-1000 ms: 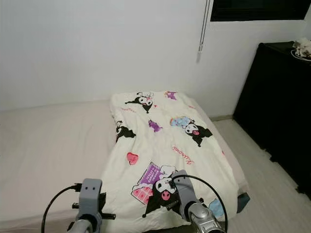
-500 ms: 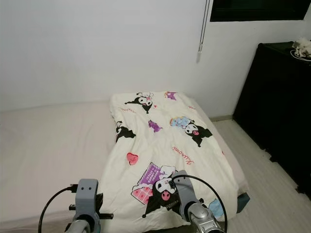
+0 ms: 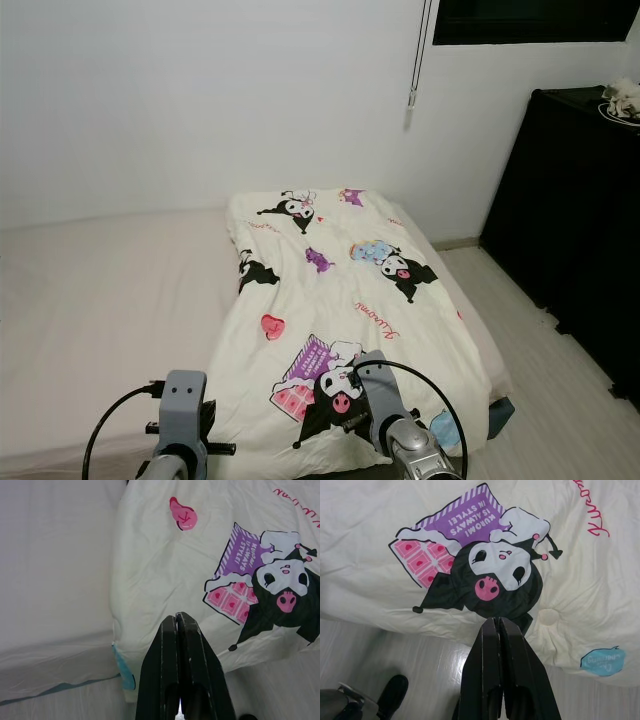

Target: Clean up the room

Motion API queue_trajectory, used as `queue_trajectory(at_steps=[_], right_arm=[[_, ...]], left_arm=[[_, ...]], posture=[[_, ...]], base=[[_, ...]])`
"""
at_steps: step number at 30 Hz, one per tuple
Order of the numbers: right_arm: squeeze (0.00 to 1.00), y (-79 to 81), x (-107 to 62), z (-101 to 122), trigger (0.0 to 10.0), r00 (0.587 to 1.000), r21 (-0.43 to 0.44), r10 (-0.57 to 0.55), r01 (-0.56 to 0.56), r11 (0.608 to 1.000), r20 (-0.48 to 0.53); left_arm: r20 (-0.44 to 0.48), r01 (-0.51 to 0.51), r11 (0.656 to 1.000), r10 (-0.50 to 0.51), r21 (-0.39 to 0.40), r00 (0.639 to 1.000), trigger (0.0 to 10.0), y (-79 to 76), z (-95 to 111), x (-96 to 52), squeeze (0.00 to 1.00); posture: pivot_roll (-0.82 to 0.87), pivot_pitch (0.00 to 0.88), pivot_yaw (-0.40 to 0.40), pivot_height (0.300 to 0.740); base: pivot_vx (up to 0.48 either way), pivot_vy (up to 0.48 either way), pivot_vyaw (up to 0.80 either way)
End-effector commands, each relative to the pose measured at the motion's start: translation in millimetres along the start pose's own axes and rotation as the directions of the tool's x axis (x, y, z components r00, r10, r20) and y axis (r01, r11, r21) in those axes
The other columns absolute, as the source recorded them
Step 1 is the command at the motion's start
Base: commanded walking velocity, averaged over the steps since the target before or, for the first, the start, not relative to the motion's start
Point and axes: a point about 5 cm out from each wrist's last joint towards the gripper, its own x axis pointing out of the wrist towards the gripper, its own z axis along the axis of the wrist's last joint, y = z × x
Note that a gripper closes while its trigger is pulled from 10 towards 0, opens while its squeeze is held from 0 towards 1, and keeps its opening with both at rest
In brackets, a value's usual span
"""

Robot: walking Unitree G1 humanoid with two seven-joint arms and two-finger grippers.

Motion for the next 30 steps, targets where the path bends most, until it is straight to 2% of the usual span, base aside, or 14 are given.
queue_trajectory(at_steps=[1, 17, 30], right_arm=[[0.0, 1.0, 0.5, -1.0, 10.0, 1.0, -0.001, 0.002, -0.002, 1.0, -0.012], [0.0, 0.5, 0.6, -0.5, 10.0, 1.0, 0.007, 0.007, -0.007, 1.0, -0.012], [0.0, 0.1, -0.2, -2.2, 10.0, 1.0, 0.008, 0.01, -0.01, 1.0, -0.014]], left_arm=[[0.001, -0.006, 1.0, 0.006, 0.003, 1.0, 10.0, 2.2, 0.4, 0.5, 0.0], [0.023, 0.007, 1.0, -0.008, 0.007, 1.0, 10.0, 0.1, 5.2, 0.2, 0.0], [0.033, 0.015, 1.0, -0.015, 0.009, 0.999, 10.0, -1.6, 7.3, 0.2, 0.0]], posture=[[-0.07, 0.0, -0.039, 0.74], [-0.07, 0.0, -0.036, 0.74], [-0.07, 0.0, -0.035, 0.74]], base=[[0.0, 0.0, 0.0], [0.0, 0.0, 0.0], [0.0, -0.353, 0.0]])
